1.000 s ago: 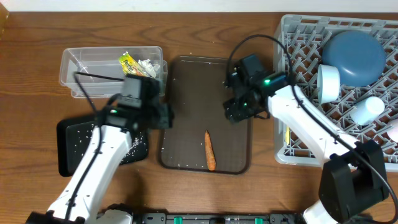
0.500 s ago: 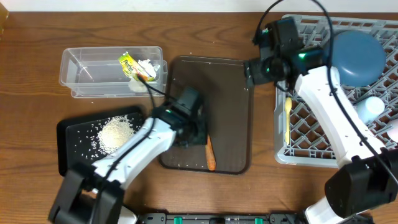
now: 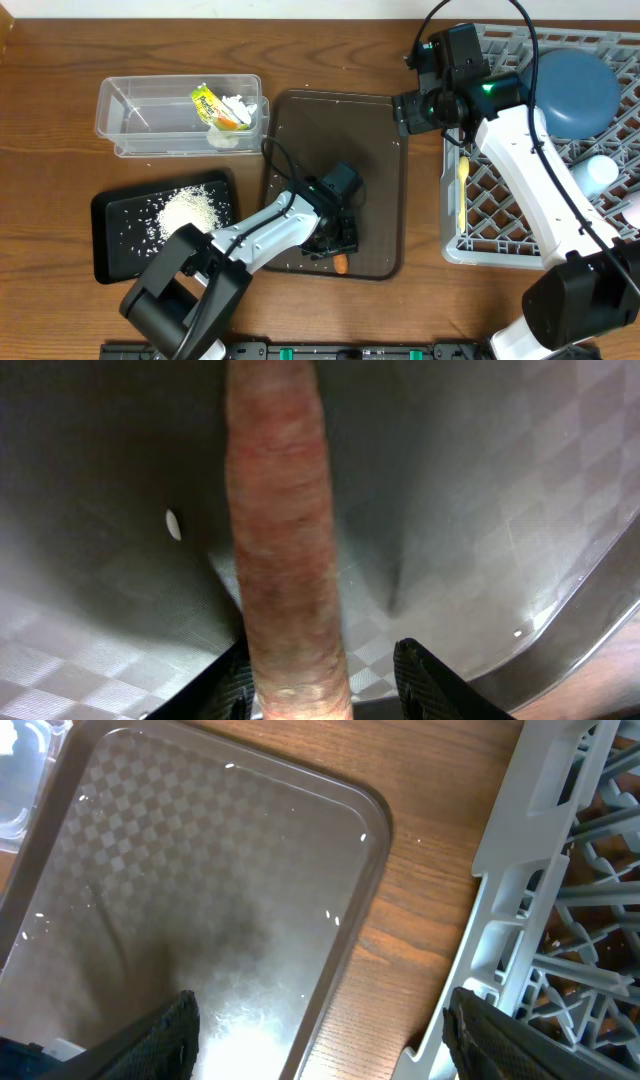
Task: Sort waste into correct bins and load items into the dishwasher rack
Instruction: 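Close the left gripper on the carrot and lift it, then carry the carrot with the left gripper to the black tray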
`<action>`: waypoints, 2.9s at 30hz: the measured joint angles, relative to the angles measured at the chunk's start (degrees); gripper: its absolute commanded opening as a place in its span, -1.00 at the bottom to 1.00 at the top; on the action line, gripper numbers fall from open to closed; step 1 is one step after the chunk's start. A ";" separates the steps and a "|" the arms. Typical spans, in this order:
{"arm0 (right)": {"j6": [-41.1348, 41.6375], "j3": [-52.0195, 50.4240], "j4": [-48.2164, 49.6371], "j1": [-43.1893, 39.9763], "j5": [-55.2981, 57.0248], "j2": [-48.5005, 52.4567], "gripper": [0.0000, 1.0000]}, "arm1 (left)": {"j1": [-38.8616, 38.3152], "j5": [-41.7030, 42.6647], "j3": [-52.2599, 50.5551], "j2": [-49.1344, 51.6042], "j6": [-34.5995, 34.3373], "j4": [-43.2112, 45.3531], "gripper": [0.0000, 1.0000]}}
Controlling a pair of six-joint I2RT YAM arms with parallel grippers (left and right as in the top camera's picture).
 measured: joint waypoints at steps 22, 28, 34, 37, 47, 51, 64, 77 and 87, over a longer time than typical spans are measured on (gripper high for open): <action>-1.33 0.00 -0.68 -0.26 0.52 0.00 0.53 | 15.21 -7.96 -0.17 -8.44 1.27 -9.51 -0.88; -1.38 0.00 -0.70 -0.26 2.08 0.00 0.53 | 25.00 -18.47 -0.17 -21.29 3.80 -15.82 -0.88; -1.38 0.00 -0.70 -0.26 2.67 0.00 0.54 | 38.47 -26.08 -0.17 -26.05 4.57 -19.23 -0.88; -1.38 0.00 -0.76 -0.26 2.69 0.00 0.54 | 45.75 -27.69 -0.46 -25.49 4.81 -18.97 -0.88; -1.38 0.00 -1.40 -0.26 2.69 0.00 0.53 | 63.78 -28.33 -3.30 -15.06 4.98 -10.54 -0.88; -1.38 0.00 -1.64 -0.26 2.69 0.00 0.52 | 65.46 -27.21 -3.37 -9.60 5.01 -6.95 -0.88; -1.40 0.00 -2.91 -0.26 2.69 0.00 0.49 | 65.99 -16.06 -3.37 -3.96 8.41 7.37 -0.86; -1.40 0.00 -3.48 -0.26 2.69 0.00 0.47 | 65.99 -10.38 -3.39 -2.82 8.46 15.32 -0.80; -1.40 0.00 -4.02 -0.26 2.71 0.00 0.46 | 63.93 -5.99 -3.45 -2.25 9.35 21.68 -0.58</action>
